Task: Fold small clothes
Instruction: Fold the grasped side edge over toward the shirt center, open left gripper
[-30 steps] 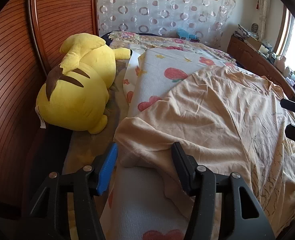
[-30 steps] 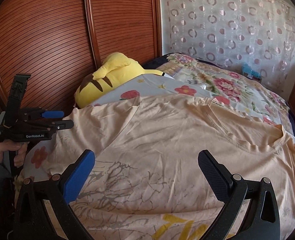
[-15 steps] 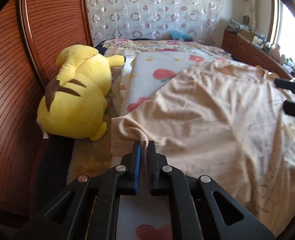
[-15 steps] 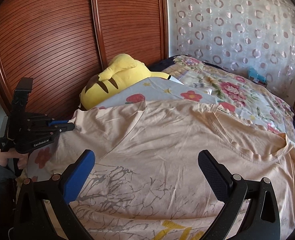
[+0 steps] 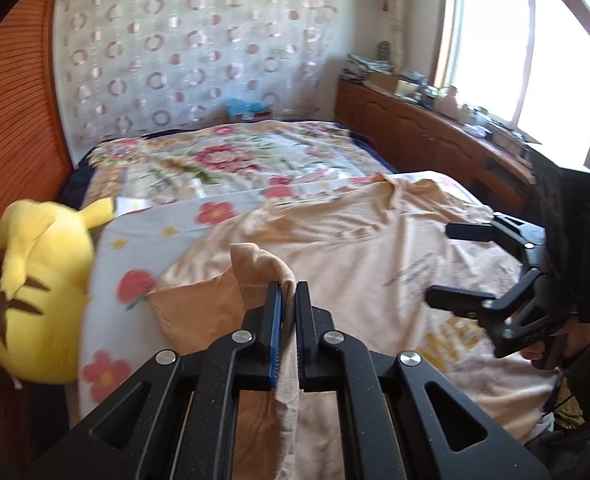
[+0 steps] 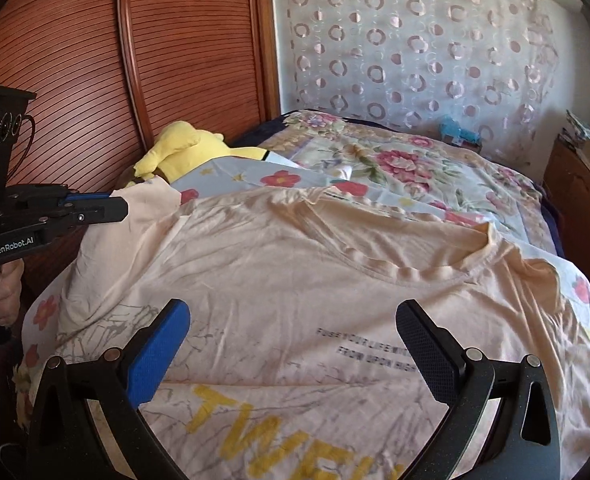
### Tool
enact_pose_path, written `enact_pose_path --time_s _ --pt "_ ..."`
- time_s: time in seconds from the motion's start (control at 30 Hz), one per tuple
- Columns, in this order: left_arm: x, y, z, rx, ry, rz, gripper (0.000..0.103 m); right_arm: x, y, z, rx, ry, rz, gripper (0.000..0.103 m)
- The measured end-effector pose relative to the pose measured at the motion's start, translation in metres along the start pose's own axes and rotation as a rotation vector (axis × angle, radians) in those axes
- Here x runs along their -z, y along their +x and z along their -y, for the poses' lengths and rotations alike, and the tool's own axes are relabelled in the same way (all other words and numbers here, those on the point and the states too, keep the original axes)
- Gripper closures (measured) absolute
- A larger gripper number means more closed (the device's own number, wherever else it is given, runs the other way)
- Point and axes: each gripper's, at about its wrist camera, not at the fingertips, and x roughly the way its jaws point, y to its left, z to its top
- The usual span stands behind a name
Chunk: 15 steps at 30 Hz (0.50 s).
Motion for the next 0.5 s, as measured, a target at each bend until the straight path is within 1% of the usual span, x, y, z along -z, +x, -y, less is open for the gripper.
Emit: enact_pose_path --time_s 0.07,0.1,0.13,0.27,0.33,0.4,0.43,0.47,0.5 --pt "-0.005 0.001 0.009 0.005 0.017 -0.001 0.096 0.006 -0.005 0.005 0.020 0.023 0.000 0.001" --pt "-0.007 0.001 0.011 0.009 0.023 -0.003 0.094 0.009 -0.006 0.007 0.029 0.032 -0.002 0.001" --pt "-0.008 0.002 0.012 0.005 0.024 -0.006 0.087 0.013 -0.008 0.006 0.036 0.039 -0.004 0.001" --pt "-0.003 -0.003 0.004 -0.018 0.008 -0.011 0.076 0.014 -0.009 -0.006 0.045 0.054 -0.016 0.001" --pt "0.002 -0.004 0.000 -0.045 0.001 -0.014 0.063 0.014 -0.007 -0.013 0.037 0.055 -0.018 0.004" --pt "0.010 -0.006 -0.011 -0.086 -0.012 -0.020 0.061 0.014 -0.006 -0.020 0.020 0.051 -0.022 0.007" --pt "0.013 -0.004 -0.014 -0.100 -0.020 -0.027 0.056 0.012 -0.005 -0.017 0.008 0.047 -0.023 0.010" --pt "0.019 -0.004 -0.022 -0.113 -0.034 -0.038 0.052 0.012 -0.003 -0.025 -0.007 0.038 -0.024 0.012" --pt "0.026 -0.003 -0.030 -0.127 -0.049 -0.048 0.045 0.008 0.002 -0.027 -0.018 0.032 -0.027 0.016"
